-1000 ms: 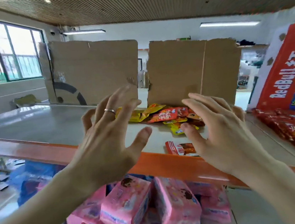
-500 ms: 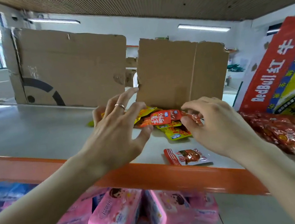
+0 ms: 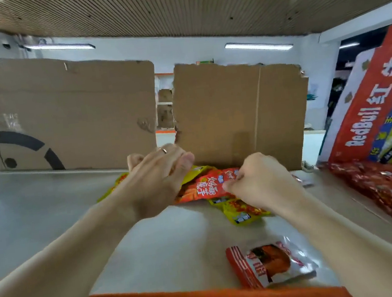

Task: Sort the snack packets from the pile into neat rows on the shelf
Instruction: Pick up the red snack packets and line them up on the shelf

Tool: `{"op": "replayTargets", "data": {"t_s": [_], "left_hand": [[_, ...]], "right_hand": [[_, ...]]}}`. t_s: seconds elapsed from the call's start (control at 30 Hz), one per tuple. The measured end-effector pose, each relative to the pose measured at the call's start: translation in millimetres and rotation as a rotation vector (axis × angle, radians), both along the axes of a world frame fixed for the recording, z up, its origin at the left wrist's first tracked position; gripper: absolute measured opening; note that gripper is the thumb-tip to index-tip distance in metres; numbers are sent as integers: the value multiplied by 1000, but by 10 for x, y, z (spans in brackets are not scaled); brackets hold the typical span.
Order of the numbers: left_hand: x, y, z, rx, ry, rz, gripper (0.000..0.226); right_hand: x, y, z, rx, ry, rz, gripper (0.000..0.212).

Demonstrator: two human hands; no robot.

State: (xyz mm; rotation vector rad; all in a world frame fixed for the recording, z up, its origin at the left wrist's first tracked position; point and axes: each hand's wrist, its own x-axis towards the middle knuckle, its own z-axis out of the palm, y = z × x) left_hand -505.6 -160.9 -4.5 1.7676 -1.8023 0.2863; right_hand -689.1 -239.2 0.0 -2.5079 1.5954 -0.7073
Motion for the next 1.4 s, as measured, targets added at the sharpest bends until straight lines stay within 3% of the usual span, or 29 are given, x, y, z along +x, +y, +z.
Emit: {"op": "replayTargets", "data": {"t_s": [0.13, 0.33, 0.47, 0.63, 0.73, 0.87, 1.0, 1.2, 1.3, 1.4], "left_hand": [[60, -22, -48, 43, -32, 12, 66], [-34, -46, -71, 97, 16, -15, 26], [-34, -6, -108, 168, -57, 0, 22], [-42, 24, -136, 176, -114, -1, 34], [-50, 30, -101, 114, -35, 8, 38], [-33, 49, -46, -11, 136, -31, 37], [-56, 99, -5, -110, 227, -81, 32], [-112, 166, 12, -205, 281, -209, 10], [-112, 222, 48, -242, 408, -237, 29], [-105, 247, 90, -316, 578, -261, 17]], "right_hand": [[32, 58, 17, -4, -24, 32, 34], [13, 64, 15, 60, -82, 79, 27], [34, 107, -7, 110, -67, 83, 39], [111, 94, -65, 87, -156, 175, 40], [71, 56, -24, 27, -275, 234, 39], [-69, 67, 86, -186, -512, 361, 21], [-173, 78, 108, -379, -591, 492, 15], [-166, 132, 81, -381, -624, 629, 13], [-180, 120, 87, -303, -675, 630, 13], [-203, 81, 58, -218, -586, 562, 26]]}}
